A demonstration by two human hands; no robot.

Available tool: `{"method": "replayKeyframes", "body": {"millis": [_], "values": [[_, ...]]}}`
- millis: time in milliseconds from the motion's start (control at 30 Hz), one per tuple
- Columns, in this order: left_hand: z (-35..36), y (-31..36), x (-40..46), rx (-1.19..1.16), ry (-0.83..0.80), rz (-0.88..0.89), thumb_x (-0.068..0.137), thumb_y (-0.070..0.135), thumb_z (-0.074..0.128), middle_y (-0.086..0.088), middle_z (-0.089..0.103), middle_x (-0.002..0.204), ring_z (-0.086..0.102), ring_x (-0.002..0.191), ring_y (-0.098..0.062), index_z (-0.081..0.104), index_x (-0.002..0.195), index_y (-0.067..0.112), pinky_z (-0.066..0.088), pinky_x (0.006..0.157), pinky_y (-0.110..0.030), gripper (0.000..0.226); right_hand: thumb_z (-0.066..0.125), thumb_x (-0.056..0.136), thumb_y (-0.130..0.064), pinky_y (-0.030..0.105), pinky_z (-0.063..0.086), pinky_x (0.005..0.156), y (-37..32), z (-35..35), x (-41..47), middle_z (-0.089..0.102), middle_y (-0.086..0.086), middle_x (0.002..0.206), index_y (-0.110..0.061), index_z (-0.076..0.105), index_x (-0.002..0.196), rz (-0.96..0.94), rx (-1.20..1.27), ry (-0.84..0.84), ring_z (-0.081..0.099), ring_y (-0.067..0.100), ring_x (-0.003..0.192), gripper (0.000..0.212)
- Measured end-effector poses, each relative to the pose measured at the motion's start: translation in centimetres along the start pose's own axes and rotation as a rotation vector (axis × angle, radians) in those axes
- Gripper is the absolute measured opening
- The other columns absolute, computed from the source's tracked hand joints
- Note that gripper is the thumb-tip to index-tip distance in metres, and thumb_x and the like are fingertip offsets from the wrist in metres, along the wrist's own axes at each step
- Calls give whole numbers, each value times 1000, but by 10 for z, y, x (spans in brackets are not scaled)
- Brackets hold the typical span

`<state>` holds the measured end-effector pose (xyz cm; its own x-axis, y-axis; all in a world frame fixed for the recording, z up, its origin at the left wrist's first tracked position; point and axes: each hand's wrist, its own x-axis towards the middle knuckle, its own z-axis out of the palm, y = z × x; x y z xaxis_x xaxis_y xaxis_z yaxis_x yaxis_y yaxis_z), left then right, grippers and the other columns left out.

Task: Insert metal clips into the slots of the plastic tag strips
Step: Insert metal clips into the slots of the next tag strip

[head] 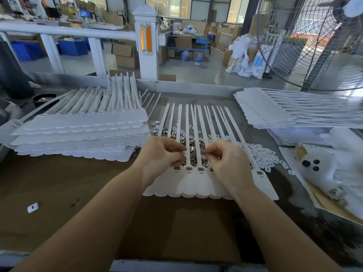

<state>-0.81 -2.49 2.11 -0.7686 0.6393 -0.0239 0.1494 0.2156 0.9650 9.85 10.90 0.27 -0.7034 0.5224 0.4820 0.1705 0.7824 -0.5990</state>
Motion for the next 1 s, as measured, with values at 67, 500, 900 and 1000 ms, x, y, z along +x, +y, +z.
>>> {"method": "replayKeyframes", "body": {"millis": [67,500,900,1000], "values": [[-5,0,0,120,20,17,82,5,70,-1,72,71,68,66,-12,70,76,21,51,58,-17,17,63,83,-5,28,49,80,3,1,-1,68,1,89,-13,70,87,14,-52,-12,61,15,86,11],[-34,3,3,548,-95,-3,81,17,71,5,68,83,60,83,-12,75,84,19,46,72,-20,5,63,85,-8,26,46,83,7,4,-6,58,-8,87,-14,69,89,17,-70,-40,56,11,86,9],[-37,13,9,682,-159,-48,79,17,72,1,68,86,59,85,-15,75,82,18,43,70,-24,4,62,86,-9,31,47,85,6,3,-6,59,-6,89,-14,69,90,19,-69,-47,56,13,86,10],[-37,15,11,701,-170,-51,78,16,72,3,67,82,59,83,-15,75,81,17,45,70,-26,4,62,85,-8,30,47,84,6,3,-6,58,-7,87,-14,69,90,10,-67,-45,55,11,85,10]]}}
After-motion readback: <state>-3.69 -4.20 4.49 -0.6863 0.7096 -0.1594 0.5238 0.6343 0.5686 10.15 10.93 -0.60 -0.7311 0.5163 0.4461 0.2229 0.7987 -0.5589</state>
